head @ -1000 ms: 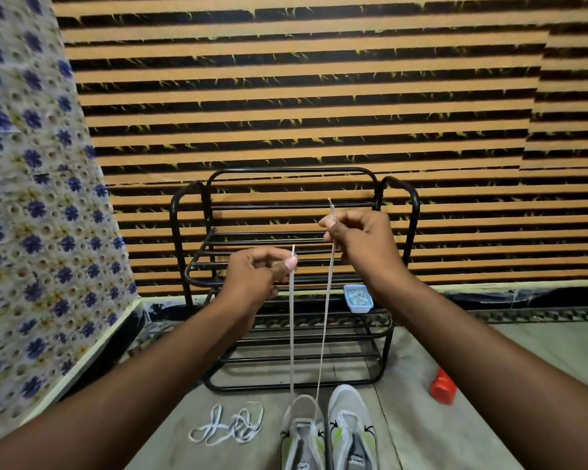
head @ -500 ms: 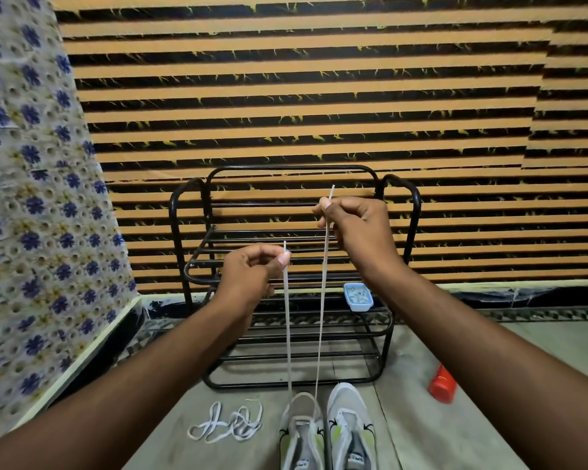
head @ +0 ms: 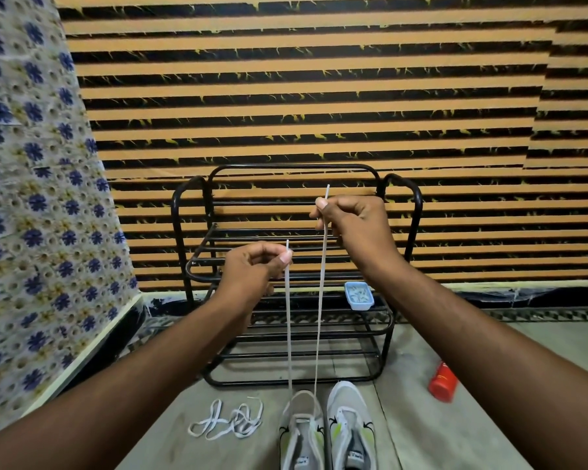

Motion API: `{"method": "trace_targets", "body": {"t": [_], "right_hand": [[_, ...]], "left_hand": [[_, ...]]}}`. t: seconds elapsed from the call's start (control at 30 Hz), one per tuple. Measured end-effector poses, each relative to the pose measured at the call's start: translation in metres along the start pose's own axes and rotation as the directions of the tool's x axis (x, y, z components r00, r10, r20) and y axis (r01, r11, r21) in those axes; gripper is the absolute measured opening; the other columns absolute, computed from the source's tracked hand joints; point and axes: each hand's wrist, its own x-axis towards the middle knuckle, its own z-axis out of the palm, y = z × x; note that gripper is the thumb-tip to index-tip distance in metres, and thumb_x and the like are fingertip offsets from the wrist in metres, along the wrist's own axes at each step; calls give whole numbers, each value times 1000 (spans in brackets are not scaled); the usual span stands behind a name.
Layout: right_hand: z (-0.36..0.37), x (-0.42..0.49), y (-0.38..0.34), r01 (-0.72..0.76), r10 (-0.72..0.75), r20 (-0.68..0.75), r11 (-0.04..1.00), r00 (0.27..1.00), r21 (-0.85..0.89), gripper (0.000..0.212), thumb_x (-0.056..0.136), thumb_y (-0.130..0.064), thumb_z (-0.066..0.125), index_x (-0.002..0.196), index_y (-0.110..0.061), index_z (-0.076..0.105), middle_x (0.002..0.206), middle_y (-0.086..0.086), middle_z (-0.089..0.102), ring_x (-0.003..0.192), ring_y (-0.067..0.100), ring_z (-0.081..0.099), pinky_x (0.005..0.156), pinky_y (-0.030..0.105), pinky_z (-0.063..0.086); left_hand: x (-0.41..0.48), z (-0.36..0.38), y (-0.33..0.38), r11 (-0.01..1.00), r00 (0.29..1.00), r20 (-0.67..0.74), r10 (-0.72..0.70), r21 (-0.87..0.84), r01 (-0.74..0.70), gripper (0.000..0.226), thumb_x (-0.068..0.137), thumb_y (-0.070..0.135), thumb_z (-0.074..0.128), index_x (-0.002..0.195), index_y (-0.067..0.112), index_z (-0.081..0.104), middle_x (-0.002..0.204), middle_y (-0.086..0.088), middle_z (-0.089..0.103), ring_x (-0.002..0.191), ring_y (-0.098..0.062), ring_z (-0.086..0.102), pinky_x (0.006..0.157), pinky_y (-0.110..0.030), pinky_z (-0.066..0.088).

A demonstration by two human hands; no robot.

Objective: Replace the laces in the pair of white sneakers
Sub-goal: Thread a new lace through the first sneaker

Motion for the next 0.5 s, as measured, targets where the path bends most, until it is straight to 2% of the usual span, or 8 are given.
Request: {"method": "trace_targets", "body": {"t": [0.13,0.23,0.33,0.4,0.5], "right_hand": [[-1,0,-1,6,-6,20,1000,1000,10,28,100,-27,60,83,-14,77,72,-2,71,78,6,66,76,35,49],[-2,0,-4,6,-6,35,1000,999,17,28,100,-25,59,83,-12,77,71,-1,71,76,4,65,78,33,47],[-4,-3,-4,9,-10,51,1000,999,27,29,100,-24,58,82,-11,76,71,2,70,76,7,65,79,34,49],[-5,-6,-1,4,-5,68,1000,998,18,31,101,-24,58,78,-11,75,70,7,69,70,10,63,75,32,50],[-7,-15,10,-54,51,121,998,991,23,34,102,-23,56,74,-8,70,65,7,65,61,17,63,64,33,52]], "left_hand": [[-1,-2,0,1000,1000,19,10,10,-11,3,92,24,75,91,25,78,94,7,77,88,-13,69,67,-30,54],[-1,-3,0,1000,999,28,21,17,-21,3,92,24,75,91,25,78,95,6,77,88,-12,69,65,-28,54],[-2,-3,0,1000,999,28,17,19,-17,3,93,21,73,94,22,76,97,6,78,95,-15,70,66,-28,52],[-1,-3,0,1000,999,47,6,29,-7,5,96,18,68,99,18,73,99,4,78,100,-15,71,72,-31,50],[-3,-7,-2,1000,991,131,-9,7,9,10,104,12,54,102,14,63,96,1,76,96,-17,74,76,-35,53]]}}
